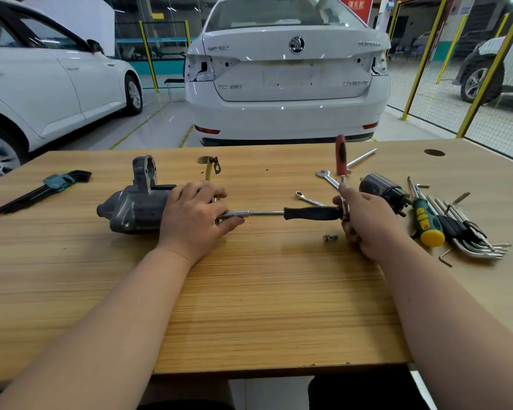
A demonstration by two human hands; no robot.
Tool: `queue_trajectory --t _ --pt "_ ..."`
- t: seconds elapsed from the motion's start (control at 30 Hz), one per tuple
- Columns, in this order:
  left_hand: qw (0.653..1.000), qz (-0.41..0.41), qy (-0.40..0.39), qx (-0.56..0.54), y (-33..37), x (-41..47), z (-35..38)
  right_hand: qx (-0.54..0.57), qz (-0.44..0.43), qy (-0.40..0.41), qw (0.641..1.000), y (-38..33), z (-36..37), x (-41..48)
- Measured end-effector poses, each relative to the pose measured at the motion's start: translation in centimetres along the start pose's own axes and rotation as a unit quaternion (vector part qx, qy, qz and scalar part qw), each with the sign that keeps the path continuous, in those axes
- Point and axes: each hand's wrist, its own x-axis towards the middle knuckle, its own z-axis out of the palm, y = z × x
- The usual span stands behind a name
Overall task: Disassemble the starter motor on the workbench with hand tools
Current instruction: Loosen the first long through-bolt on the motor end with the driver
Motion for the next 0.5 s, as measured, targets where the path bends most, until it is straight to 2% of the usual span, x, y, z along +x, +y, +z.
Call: queue_trajectory --t 0.13,0.3,0.5 --pt "1.0 0.001 -0.001 -0.002 -0.05 0.01 0.04 -0.028 0.039 0.009 0.999 -0.21 0.06 0.1" --pt "1.0 0.003 -0.004 0.005 -0.08 -0.01 0.08 -0.041 0.03 -0.005 0.999 0.0 0.0 0.35" --pt "0.999 -0.018 -0.027 0.005 0.08 0.04 -0.07 0.071 0.015 -0.031 0.997 0.19 -0.47 0.72"
